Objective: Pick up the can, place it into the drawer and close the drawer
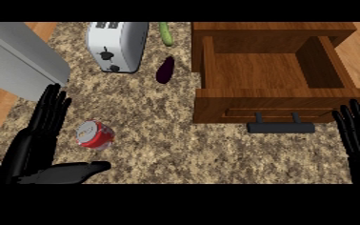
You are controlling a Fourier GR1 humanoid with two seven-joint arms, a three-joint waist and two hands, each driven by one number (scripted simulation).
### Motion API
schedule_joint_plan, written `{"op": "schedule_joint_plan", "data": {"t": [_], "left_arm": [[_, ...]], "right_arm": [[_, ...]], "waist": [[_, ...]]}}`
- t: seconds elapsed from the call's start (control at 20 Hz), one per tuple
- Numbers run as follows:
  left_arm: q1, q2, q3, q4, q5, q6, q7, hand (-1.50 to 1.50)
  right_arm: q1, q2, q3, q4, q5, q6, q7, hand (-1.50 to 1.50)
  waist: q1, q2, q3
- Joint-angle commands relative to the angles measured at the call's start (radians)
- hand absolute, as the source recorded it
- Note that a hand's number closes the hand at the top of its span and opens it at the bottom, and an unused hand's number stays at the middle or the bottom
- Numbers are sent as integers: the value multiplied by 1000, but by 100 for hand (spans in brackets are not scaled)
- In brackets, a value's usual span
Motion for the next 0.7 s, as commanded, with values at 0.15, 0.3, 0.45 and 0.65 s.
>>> {"op": "schedule_joint_plan", "data": {"t": [0.15, 0.3, 0.45, 0.65], "left_arm": [[28, -32, 5, 132, -32, 10, -126, -150], [138, -24, 1, 98, -41, -17, -208, -150], [35, -26, 24, 190, -39, 6, -201, -150], [19, 15, 92, 338, -4, -41, -320, -150]], "right_arm": [[-27, -15, -62, 15, -44, 28, 3, -150], [-80, 12, -6, 42, 37, -13, 16, -150], [-57, 12, -41, 94, 9, 28, -44, -150], [33, 30, -19, -18, 0, 51, -10, -150]], "waist": [[0, 0, 0], [7, 0, 0], [2, 0, 0], [-2, 0, 0]]}}
